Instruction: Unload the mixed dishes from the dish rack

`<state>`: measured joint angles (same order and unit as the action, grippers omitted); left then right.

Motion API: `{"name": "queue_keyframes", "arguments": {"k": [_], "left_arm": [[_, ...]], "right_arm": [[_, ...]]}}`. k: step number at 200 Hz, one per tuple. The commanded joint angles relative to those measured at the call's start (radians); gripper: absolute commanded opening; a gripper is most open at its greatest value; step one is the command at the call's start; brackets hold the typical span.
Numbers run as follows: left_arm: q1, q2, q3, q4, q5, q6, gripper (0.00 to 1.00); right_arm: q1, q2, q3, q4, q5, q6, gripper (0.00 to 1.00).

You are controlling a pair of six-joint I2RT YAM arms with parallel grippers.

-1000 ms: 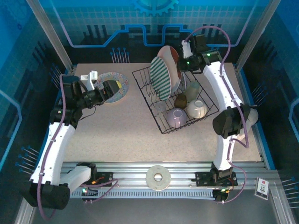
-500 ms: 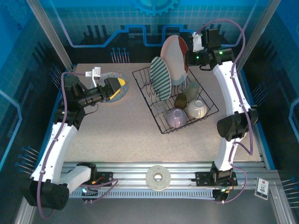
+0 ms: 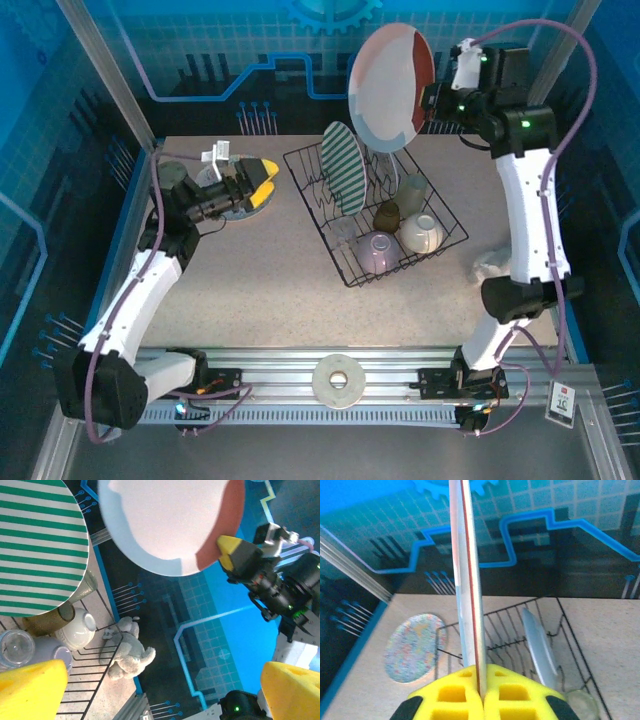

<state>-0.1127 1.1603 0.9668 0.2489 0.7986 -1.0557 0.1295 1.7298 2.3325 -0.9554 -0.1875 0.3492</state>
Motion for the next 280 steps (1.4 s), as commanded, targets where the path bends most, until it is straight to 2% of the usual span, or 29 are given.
{"name": "queue_keyframes", "arguments": {"k": [1,39,88,150,189,212,225,280], "left_arm": [[-0.020,0.061,0.045,0.133,0.020,-0.059,0.99],[-0.061,0.171,0.124,0.179,0.026,-0.061,0.98],[-0.145,0.317,0.232,0.219,0.034,-0.049,0.96],[-0.223,0.497,0.374,0.227,0.050,-0.074,0.91],[-0.241,0.567,0.418,0.313,0.053,-0.151,0.86],[-0.247,0.588,0.433,0.333,0.063,-0.169,0.80],[-0.249,0.599,0.440,0.344,0.071,-0.181,0.74],[-0.251,0.616,0.435,0.411,0.090,-0.254,0.37]], "right_arm": [[-0.057,-0.086,-0.025,0.106,-0.147,0.147,0.00],[-0.146,-0.233,-0.285,0.256,-0.365,0.372,0.00],[-0.212,-0.375,-0.534,0.329,-0.515,0.502,0.00],[-0.296,-0.488,-0.721,0.350,-0.652,0.553,0.00],[-0.308,-0.535,-0.786,0.360,-0.664,0.566,0.00],[-0.310,-0.544,-0.807,0.375,-0.675,0.580,0.00],[-0.311,-0.544,-0.810,0.378,-0.680,0.583,0.00],[-0.310,-0.542,-0.829,0.389,-0.672,0.575,0.00]]}}
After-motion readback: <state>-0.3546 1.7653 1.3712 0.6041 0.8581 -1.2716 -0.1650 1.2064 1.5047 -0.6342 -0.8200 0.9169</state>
